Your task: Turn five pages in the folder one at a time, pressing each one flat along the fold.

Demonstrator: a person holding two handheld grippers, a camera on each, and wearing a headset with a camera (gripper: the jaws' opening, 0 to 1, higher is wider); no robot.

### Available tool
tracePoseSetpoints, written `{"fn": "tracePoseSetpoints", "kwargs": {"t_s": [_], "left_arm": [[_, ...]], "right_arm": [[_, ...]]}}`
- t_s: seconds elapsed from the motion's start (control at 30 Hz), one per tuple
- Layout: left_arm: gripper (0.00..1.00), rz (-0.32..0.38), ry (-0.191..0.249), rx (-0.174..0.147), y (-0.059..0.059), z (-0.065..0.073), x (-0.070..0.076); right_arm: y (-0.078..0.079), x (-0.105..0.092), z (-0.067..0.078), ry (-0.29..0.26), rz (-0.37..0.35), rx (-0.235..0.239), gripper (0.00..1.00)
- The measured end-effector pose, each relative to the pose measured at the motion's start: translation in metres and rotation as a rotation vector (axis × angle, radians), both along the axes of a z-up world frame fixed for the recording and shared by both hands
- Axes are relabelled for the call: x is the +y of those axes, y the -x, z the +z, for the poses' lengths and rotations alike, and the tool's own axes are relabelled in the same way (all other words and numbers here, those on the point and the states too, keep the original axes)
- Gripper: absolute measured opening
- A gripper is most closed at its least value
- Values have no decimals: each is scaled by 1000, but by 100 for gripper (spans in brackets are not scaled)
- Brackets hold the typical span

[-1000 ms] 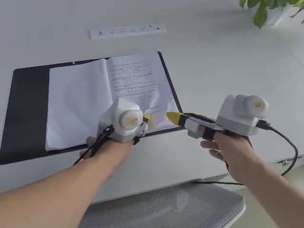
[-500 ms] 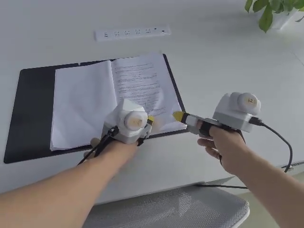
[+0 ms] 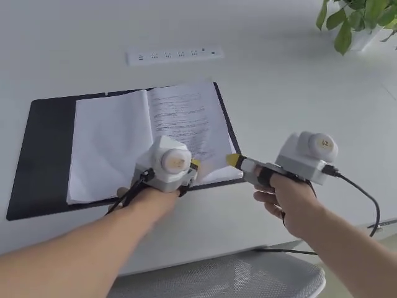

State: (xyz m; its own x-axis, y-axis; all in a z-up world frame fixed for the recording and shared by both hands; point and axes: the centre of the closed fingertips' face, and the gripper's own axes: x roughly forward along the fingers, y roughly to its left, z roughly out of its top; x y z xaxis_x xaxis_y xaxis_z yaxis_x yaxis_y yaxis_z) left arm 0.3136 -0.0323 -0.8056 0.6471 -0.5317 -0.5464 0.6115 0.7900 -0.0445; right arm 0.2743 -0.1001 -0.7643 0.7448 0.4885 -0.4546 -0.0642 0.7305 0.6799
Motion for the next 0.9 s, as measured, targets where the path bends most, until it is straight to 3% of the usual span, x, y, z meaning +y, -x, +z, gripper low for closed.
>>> {"fn": "tracePoseSetpoints", "kwargs": {"t_s": [0.1, 0.23, 0.43, 0.9], "left_arm": [[17, -3, 5, 13, 4, 1, 2], [5, 4, -21, 36, 9, 1, 11], [9, 7, -36, 58, 20, 6, 27], [14, 53, -5, 7, 32, 45, 82]], "right_arm": [[-2, -2, 2, -5, -12, -9, 0], [-2, 1, 8, -11, -13, -20, 0], [-1, 13, 24, -28, -4, -52, 0], [4, 57, 54, -67, 71, -108, 0]]}}
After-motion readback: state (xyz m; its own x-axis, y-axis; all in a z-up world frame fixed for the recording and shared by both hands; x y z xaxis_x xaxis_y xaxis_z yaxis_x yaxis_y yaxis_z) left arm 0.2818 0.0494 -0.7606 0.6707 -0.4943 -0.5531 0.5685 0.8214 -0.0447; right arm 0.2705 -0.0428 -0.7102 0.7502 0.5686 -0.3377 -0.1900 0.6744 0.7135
